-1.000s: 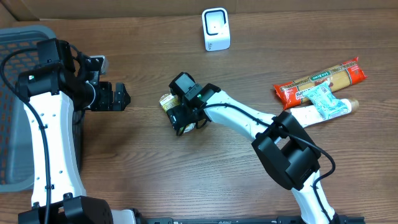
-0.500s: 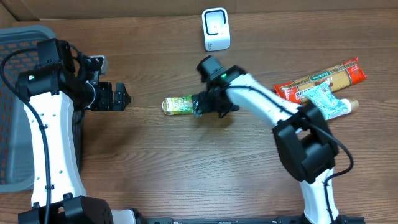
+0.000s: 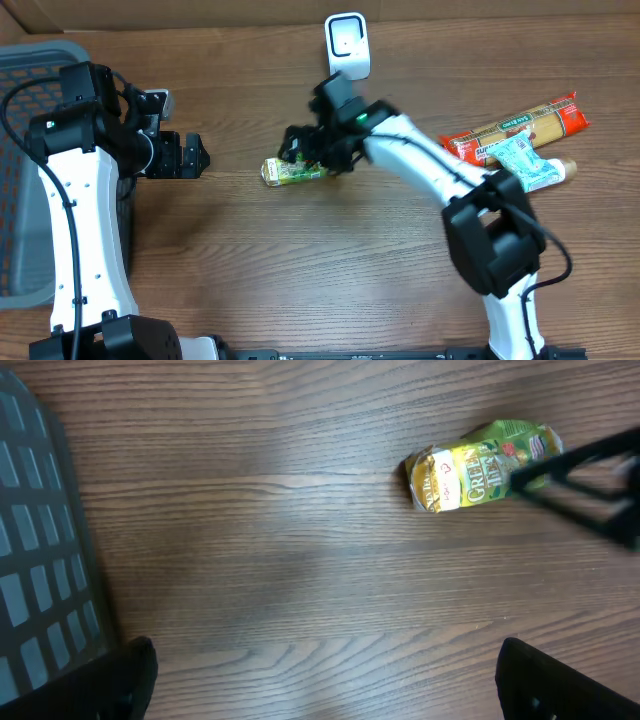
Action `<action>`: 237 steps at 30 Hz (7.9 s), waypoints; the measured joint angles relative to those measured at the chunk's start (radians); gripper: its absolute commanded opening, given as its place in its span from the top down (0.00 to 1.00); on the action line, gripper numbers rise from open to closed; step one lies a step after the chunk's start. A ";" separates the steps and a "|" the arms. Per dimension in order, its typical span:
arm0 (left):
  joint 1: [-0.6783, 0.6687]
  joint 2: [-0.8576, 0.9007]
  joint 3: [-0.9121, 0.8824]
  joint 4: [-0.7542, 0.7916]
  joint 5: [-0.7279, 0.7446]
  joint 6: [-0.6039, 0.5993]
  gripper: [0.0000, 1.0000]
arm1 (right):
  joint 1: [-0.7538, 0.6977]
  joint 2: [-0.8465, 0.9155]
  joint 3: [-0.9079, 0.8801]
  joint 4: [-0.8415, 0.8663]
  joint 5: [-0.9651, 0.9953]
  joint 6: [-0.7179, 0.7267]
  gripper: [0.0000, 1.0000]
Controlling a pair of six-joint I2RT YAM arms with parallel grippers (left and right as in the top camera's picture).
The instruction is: Scan the item barcode
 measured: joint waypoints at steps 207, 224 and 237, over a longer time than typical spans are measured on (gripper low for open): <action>0.000 0.000 0.000 0.000 0.000 0.000 0.00 | -0.264 -0.069 -0.217 -0.325 -0.328 -0.697 0.59; 0.000 0.000 0.000 0.000 0.000 0.000 0.00 | -0.313 -0.069 -0.204 -0.392 0.191 -0.587 0.57; 0.000 0.000 0.000 0.000 0.000 0.000 0.00 | -0.301 -0.082 -0.080 -0.510 -0.027 -0.692 0.21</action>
